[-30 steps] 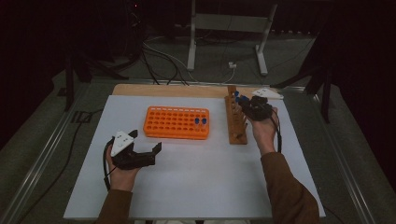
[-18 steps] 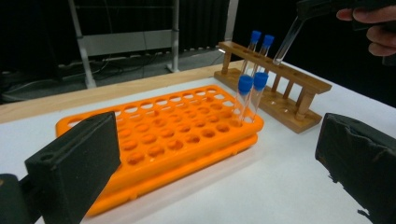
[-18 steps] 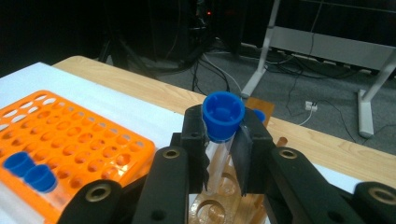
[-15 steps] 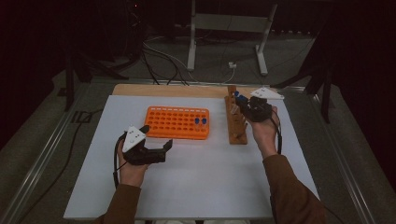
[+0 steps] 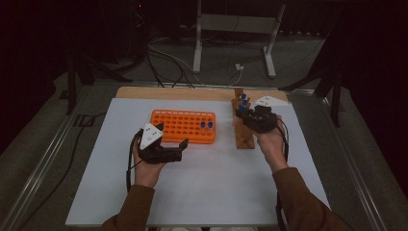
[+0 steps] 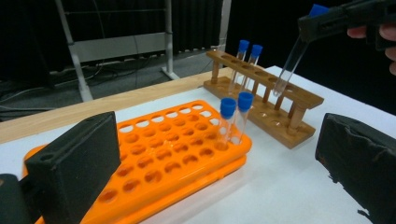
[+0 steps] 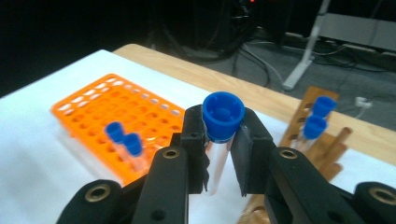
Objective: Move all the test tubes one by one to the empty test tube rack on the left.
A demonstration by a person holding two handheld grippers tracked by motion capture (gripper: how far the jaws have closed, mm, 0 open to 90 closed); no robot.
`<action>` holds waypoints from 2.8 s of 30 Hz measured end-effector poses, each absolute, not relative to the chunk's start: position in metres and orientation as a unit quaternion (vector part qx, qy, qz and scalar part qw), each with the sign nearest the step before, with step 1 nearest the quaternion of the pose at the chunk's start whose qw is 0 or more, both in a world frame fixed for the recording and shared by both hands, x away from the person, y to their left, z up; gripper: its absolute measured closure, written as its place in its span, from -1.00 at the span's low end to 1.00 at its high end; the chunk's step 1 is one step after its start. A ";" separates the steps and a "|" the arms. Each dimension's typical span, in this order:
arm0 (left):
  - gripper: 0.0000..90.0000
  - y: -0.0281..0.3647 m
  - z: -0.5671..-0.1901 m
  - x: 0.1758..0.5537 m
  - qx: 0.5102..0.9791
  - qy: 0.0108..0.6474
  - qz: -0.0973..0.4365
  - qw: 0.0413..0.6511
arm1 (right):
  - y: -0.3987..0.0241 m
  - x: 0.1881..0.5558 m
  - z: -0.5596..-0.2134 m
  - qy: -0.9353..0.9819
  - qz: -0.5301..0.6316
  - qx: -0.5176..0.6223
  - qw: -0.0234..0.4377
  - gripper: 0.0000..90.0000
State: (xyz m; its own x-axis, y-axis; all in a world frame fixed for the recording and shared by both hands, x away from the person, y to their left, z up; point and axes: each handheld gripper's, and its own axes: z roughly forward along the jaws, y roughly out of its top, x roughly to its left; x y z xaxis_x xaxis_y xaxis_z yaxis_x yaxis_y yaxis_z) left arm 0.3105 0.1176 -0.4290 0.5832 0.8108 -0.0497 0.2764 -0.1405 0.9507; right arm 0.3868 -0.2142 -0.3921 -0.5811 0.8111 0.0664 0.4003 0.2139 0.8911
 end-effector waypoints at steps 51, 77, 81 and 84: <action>0.73 0.020 -0.437 0.326 0.775 0.277 0.205 0.530 | -0.171 0.341 -0.393 0.786 0.507 0.333 0.118 0.55; 0.73 0.052 -0.434 0.336 0.752 0.321 0.222 0.532 | -0.201 0.325 -0.403 0.782 0.497 0.326 0.190 -1.00; 0.73 0.057 -0.433 0.338 0.749 0.325 0.226 0.532 | -0.205 0.323 -0.406 0.779 0.500 0.328 0.191 -1.00; 0.73 0.061 -0.433 0.338 0.748 0.326 0.230 0.530 | -0.208 0.320 -0.409 0.779 0.502 0.323 0.192 -1.00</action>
